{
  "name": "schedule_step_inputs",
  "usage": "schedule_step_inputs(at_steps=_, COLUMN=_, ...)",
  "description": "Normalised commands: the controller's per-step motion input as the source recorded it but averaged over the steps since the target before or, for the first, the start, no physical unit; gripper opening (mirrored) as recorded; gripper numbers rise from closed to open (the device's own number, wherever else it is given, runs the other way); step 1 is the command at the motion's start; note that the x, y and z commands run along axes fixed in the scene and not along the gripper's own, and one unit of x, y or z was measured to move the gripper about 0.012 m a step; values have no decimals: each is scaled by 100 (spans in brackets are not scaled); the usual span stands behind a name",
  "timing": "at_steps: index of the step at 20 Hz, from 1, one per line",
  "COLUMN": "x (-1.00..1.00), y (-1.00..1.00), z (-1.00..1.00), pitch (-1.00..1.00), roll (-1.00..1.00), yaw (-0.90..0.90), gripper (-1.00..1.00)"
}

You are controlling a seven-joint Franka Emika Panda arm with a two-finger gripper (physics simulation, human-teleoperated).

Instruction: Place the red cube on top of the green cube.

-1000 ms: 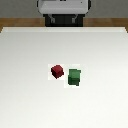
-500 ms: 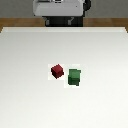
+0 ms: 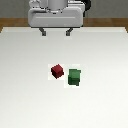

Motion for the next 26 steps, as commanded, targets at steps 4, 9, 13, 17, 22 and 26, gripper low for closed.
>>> schedule_step_inputs(at_steps=4, x=50, y=0, z=0, pitch=0, roll=0, yaw=11, gripper=100)
schedule_step_inputs(at_steps=9, x=20, y=0, z=0, pitch=0, roll=0, yaw=6, gripper=100)
schedule_step_inputs(at_steps=13, x=0, y=0, z=0, pitch=0, roll=0, yaw=52, gripper=100)
schedule_step_inputs(at_steps=17, x=0, y=0, z=0, pitch=0, roll=0, yaw=56, gripper=100)
schedule_step_inputs(at_steps=22, x=0, y=-60, z=0, pitch=0, roll=0, yaw=0, gripper=100)
schedule_step_inputs(at_steps=26, x=0, y=0, z=-25, pitch=0, roll=0, yaw=0, gripper=100)
